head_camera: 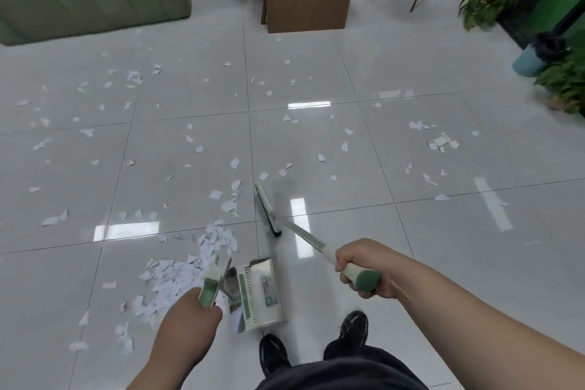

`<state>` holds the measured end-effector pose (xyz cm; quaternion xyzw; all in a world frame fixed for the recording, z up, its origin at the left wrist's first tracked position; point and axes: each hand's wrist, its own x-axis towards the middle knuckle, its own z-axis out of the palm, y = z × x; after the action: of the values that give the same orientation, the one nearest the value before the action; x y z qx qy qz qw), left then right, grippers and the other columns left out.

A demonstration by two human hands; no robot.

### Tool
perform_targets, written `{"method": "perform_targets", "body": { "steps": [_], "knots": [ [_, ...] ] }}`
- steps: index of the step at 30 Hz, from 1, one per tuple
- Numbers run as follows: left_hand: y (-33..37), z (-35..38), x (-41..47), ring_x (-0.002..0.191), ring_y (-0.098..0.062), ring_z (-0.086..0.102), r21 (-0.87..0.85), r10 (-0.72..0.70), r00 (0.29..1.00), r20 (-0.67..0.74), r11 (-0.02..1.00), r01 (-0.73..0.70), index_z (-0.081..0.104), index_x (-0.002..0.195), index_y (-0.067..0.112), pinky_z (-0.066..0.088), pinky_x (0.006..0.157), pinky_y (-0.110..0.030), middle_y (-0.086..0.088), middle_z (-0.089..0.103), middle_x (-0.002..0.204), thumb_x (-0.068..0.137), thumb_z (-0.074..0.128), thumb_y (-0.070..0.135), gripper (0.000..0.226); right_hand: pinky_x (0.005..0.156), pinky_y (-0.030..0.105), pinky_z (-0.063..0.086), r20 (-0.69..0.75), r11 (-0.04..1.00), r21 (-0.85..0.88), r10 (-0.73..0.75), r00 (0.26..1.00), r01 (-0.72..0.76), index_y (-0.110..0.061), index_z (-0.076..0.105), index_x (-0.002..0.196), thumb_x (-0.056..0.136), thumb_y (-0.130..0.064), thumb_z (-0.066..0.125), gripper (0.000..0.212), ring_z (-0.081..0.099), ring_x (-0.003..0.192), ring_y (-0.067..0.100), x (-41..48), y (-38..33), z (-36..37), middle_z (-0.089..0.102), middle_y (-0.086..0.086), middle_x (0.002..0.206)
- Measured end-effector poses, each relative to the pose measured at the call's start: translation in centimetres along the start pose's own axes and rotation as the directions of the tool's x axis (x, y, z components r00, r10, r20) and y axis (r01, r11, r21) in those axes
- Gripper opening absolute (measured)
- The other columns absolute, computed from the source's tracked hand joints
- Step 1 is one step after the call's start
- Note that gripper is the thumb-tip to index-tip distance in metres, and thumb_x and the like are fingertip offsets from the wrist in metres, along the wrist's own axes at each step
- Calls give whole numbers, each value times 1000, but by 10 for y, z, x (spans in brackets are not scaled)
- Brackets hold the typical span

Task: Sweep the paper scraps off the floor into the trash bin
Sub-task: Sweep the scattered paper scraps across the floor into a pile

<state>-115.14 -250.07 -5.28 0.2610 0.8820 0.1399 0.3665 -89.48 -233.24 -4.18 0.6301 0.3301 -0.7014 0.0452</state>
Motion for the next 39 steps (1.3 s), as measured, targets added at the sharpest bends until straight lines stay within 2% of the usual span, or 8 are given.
{"method": "perform_targets", "body": {
  "steps": [4,10,17,23,28,32,35,39],
  "knots": [
    [0,0,12,62,-23,49,0,50,999,14,999,-50,48,71,12,32,56,-33,-5,56,67,86,57,10,18,46,20,29,-103,997,67,-26,994,33,-4,58,102,79,-3,60,23,47,41,18,-14,-2,-8,57,13,64],
    [45,16,24,60,-22,47,3,168,985,50,986,-168,48,70,12,32,55,-33,-4,53,64,86,56,8,18,47,21,31,-286,980,183,-18,958,73,-4,62,106,77,-5,62,29,44,45,21,-27,8,-69,59,15,64],
    [153,73,38,57,-24,43,89,294,950,108,949,-303,42,72,11,29,53,-32,-5,50,63,83,52,4,16,50,23,36,-454,973,213,22,891,85,-6,61,97,70,-4,65,27,50,57,26,-12,28,-172,57,16,80],
    [261,154,45,56,-25,42,161,333,936,112,924,-348,42,74,9,30,54,-33,-6,49,63,81,53,6,13,49,22,37,-530,961,264,72,845,84,-6,61,86,70,-4,66,17,49,58,25,12,30,-312,56,14,76],
    [342,212,40,59,-28,49,217,302,950,81,925,-313,51,77,6,34,55,-33,-9,57,65,82,54,7,5,48,21,33,-534,970,241,104,839,33,-10,57,83,72,-4,64,14,43,57,24,25,20,-448,50,11,74],
    [387,241,36,58,-28,47,214,258,965,56,941,-264,51,77,5,34,56,-33,-8,54,63,81,55,6,6,47,18,28,-493,983,183,106,864,-16,-13,51,77,75,-4,61,14,37,49,20,42,-6,-524,44,4,55],
    [404,252,32,57,-27,45,218,219,975,39,950,-222,52,78,3,33,56,-33,-7,52,61,81,54,6,5,48,18,26,-447,990,132,94,889,-38,-13,50,77,75,-5,60,13,35,48,20,62,-29,-548,42,1,51],
    [411,250,30,57,-25,43,215,177,984,6,961,-174,53,81,-1,32,56,-33,-7,51,61,82,55,6,7,48,20,24,-354,997,29,73,932,-67,-12,50,79,75,-5,60,13,31,48,19,84,-53,-534,38,1,52]
  ]
}}
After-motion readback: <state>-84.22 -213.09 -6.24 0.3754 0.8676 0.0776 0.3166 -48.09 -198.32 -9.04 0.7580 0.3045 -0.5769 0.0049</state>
